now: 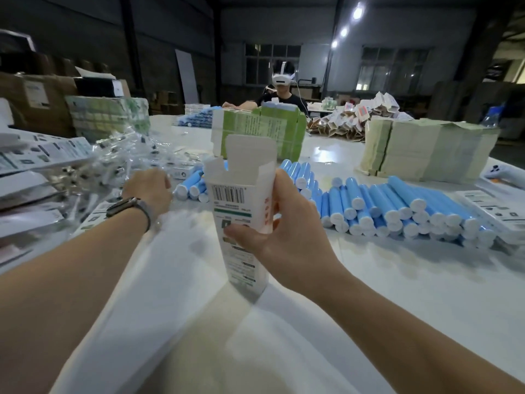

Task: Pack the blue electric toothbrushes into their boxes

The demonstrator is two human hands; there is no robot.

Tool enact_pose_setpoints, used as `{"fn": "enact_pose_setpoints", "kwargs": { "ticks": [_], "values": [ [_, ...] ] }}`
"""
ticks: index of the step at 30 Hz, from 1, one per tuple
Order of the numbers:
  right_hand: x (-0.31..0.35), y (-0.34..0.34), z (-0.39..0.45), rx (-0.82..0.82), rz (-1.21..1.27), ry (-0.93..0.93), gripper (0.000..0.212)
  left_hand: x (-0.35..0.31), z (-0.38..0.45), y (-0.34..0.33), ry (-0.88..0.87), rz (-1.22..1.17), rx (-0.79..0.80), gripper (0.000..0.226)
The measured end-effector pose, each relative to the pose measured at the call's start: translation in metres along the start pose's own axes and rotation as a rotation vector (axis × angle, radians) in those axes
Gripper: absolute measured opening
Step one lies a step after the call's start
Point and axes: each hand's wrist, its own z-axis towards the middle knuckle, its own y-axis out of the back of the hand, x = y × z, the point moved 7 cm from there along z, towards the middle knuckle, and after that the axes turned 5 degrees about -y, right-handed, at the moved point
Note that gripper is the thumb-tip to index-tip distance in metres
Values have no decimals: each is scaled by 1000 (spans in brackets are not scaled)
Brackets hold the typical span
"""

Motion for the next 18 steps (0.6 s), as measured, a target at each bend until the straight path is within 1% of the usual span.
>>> {"fn": "enact_pose_setpoints", "kwargs": {
  "ticks": [2,3,4,6,7,8,9,11,13,15,16,18],
  "values": [
    [-2,1,0,0,27,-11,49,-3,-7,15,38,-83,-72,9],
    [-3,2,0,2,44,-17,49,-7,-12,24,41,-162,-134,16],
    [-4,4,0,4,56,-21,49,-12,-18,34,52,-309,-198,24],
    [-4,10,1,3,66,-22,49,-22,-35,59,123,-747,-314,37],
    [-4,15,1,-6,67,-17,50,-31,-45,73,142,-970,-363,39],
    [-4,21,0,-16,67,-8,50,-44,-56,90,128,-1166,-392,38],
    [-3,26,-2,-20,68,-2,50,-59,-68,108,74,-1317,-408,34],
    [-4,36,-11,-31,54,2,49,-92,-97,150,-97,-1536,-411,29],
    [-8,46,-23,-54,25,5,46,-122,-129,186,-311,-1615,-387,34],
    [-13,56,-37,-88,42,-1,45,-147,-164,204,-472,-1580,-345,55],
    [-15,61,-43,-106,54,5,43,-159,-182,207,-560,-1561,-324,55],
    [-16,69,-52,-139,57,28,42,-182,-218,202,-716,-1491,-303,42]
  ]
}}
